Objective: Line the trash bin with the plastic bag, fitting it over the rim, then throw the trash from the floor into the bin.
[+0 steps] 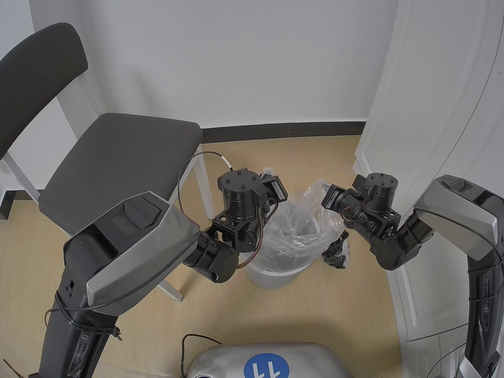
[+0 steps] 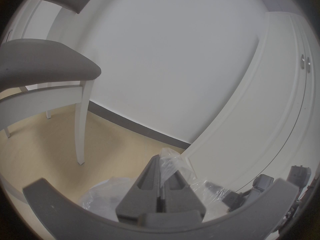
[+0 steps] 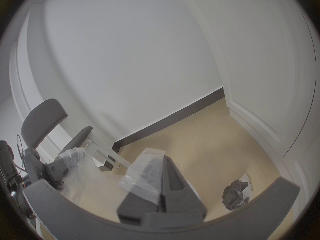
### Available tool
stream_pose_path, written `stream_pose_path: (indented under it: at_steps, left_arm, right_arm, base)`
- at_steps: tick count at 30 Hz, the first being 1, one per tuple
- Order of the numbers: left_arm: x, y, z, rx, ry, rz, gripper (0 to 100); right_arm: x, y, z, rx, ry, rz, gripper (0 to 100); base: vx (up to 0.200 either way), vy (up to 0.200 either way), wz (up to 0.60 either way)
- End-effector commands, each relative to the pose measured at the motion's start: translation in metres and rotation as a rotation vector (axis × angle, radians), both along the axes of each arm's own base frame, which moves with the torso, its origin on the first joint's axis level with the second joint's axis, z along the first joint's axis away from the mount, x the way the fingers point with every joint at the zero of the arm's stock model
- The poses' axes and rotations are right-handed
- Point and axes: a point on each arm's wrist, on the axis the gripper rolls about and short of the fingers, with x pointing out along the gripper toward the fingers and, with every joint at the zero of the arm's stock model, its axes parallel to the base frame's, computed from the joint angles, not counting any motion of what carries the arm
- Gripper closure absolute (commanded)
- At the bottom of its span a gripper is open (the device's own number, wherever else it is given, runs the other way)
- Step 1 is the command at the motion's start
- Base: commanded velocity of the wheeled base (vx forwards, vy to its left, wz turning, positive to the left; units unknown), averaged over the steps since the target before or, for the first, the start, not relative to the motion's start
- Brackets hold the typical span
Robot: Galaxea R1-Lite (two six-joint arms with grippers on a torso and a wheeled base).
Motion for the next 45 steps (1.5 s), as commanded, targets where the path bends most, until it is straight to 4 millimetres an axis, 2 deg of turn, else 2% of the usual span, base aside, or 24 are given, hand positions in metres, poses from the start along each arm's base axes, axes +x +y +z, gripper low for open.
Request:
stream_pose_path:
  at_steps: [1,3,8,12,19,25,33,42,45]
  left_arm:
    - [0.013,-0.01,0.006,0.0,0.006,0.0,100]
    - [0.019,-0.013,0.014,-0.005,0.015,0.001,100]
    - [0.029,-0.021,0.001,-0.003,0.056,0.003,100]
    - [0.03,-0.021,-0.003,-0.001,0.062,0.003,100]
    - [0.033,-0.022,0.001,-0.015,0.045,0.004,100]
    - [0.034,-0.018,-0.009,-0.045,0.084,0.012,100]
    - [0.051,0.009,-0.032,-0.089,0.142,0.075,100]
    - [0.045,0.019,-0.048,-0.086,0.158,0.087,100]
    - [0.043,0.023,-0.048,-0.088,0.151,0.091,100]
  right_arm:
    - [0.007,-0.007,0.002,0.032,-0.009,-0.021,100]
    - [0.008,-0.006,0.004,0.054,-0.012,-0.023,100]
    - [0.012,-0.011,0.005,0.063,-0.021,-0.043,100]
    - [0.013,-0.012,0.008,0.071,-0.04,-0.044,100]
    - [0.013,-0.011,0.008,0.077,-0.051,-0.042,100]
    - [0.01,-0.004,-0.001,0.072,-0.034,-0.026,100]
    - [0.0,0.022,-0.018,0.103,-0.059,0.035,100]
    - [-0.013,0.04,-0.033,0.091,-0.016,0.084,100]
    - [-0.02,0.055,-0.041,0.107,-0.002,0.117,100]
  base:
    - [0.0,0.0,0.0]
    - [0.0,0.0,0.0]
    - [0.0,0.0,0.0]
    - [0.0,0.0,0.0]
    - [0.0,0.0,0.0]
    - [0.0,0.0,0.0]
    - [0.0,0.0,0.0]
    - [0.0,0.0,0.0]
    - [0.0,0.0,0.0]
